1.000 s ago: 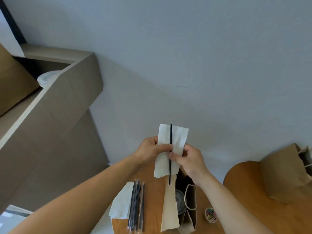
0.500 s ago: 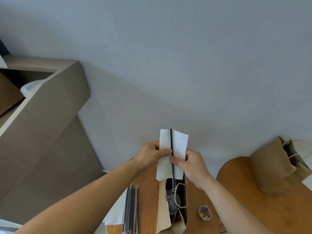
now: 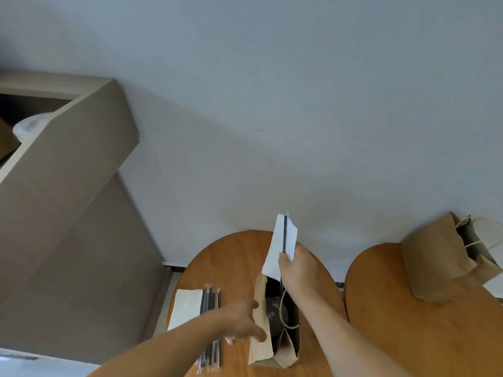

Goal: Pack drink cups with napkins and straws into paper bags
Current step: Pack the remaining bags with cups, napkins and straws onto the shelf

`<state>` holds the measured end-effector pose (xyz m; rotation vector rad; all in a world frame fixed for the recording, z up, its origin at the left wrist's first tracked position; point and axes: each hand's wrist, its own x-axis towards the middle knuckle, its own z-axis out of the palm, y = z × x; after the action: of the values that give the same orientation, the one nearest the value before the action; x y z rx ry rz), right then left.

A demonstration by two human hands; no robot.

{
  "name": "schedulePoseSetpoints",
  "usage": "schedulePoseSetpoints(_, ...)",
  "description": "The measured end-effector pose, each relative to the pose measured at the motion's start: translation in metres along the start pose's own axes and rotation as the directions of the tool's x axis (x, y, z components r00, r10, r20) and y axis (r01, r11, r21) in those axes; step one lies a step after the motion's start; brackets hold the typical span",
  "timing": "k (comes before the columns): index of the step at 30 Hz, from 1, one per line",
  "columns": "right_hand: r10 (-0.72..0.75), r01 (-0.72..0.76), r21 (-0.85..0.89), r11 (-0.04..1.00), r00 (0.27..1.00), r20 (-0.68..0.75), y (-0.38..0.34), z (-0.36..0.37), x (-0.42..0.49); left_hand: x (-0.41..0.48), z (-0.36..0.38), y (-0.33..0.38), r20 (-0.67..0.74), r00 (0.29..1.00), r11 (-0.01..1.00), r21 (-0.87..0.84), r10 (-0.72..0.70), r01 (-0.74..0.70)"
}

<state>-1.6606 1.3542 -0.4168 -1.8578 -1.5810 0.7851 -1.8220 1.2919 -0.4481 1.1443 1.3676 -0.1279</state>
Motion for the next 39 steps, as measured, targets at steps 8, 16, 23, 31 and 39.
schedulePoseSetpoints(8, -0.007, 0.038, -0.259, 0.965, 0.993, 0.122, 0.037, -0.001, -0.034, 0.023, 0.027, 0.012, -0.424, 0.904, 0.999, 0.019, 0.054, -0.051)
schedulePoseSetpoints(16, 0.127, 0.073, -0.352, 0.933, 0.848, 0.514, 0.058, 0.025, -0.037, 0.016, 0.027, 0.003, -0.367, 0.93, 0.98, -0.178, 0.018, -0.09)
schedulePoseSetpoints(23, 0.347, -0.047, -0.475, 0.879, 0.745, 0.57, 0.081, 0.064, -0.011, 0.008, 0.034, -0.016, -0.383, 0.923, 0.976, -0.192, 0.024, -0.105)
schedulePoseSetpoints(31, 0.457, -0.262, -0.428, 0.865, 0.764, 0.456, 0.103, 0.092, -0.001, 0.012, 0.039, -0.021, -0.403, 0.915, 0.981, -0.188, -0.029, -0.052)
schedulePoseSetpoints(39, 0.356, -0.16, -0.422, 0.893, 0.823, 0.442, 0.09, 0.085, -0.009, 0.013, 0.037, -0.017, -0.413, 0.91, 0.982, -0.161, 0.027, -0.102)
